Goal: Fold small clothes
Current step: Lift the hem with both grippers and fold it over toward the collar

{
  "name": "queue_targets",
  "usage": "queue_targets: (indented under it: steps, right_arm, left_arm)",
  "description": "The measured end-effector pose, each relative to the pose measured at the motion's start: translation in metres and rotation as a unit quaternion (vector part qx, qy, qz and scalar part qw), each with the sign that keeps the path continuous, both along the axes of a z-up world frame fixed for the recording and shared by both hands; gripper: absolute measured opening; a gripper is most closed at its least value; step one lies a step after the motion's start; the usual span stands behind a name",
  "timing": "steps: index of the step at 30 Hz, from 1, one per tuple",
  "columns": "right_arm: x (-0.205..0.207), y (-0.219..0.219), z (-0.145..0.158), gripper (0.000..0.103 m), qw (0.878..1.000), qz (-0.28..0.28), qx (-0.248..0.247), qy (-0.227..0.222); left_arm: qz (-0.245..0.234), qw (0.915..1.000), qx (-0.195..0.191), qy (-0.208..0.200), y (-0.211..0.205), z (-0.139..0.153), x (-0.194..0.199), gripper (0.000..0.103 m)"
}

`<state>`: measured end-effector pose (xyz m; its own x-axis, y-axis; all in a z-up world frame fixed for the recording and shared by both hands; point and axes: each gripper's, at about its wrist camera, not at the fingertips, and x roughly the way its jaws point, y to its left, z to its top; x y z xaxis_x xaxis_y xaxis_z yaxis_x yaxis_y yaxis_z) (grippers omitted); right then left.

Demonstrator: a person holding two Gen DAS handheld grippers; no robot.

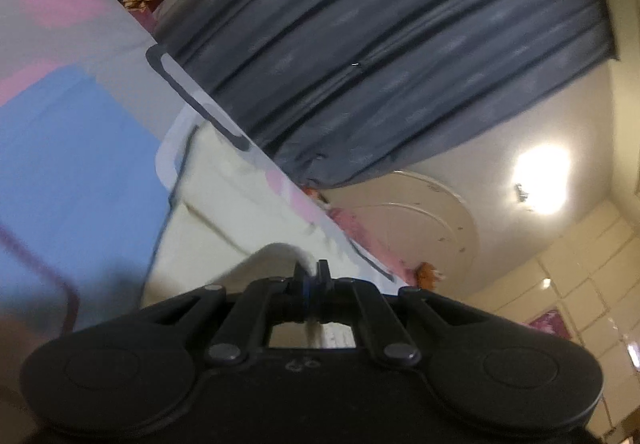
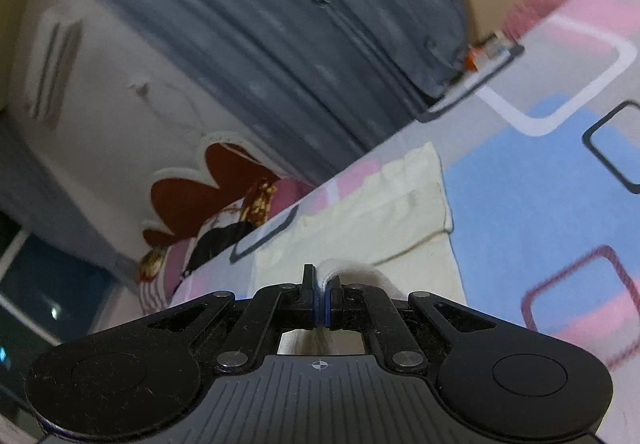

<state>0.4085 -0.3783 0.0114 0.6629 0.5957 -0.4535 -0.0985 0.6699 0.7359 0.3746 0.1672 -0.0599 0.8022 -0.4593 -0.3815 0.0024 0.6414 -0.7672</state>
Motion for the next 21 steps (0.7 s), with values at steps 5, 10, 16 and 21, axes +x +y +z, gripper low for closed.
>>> queue_targets:
  steps: [5, 10, 16, 21]
  right_arm:
    - [0.081, -0.005, -0.049, 0.002, 0.999, -0.005, 0.019, 0.034]
    - [0.149, 0.003, -0.105, 0.002, 0.998, 0.0, 0.04, 0.052]
    - [0.193, 0.005, -0.149, 0.002, 0.993, 0.009, 0.107, 0.045]
    - [0.198, -0.008, -0.143, 0.074, 0.995, -0.043, 0.095, -0.003]
  left_arm:
    - [0.004, 0.9994, 0.014, 0.032, 0.011, -0.024, 0.084, 0.002]
    - [0.002, 0.9978, 0.026, 0.062, 0.016, -0.059, 0.147, 0.002]
    - [0.012, 0.9963, -0.065, 0.055, 0.035, -0.095, 0.174, 0.016]
    - [0.061, 0.9962, -0.063, -0.007, 0.045, -0.088, 0.159, 0.08]
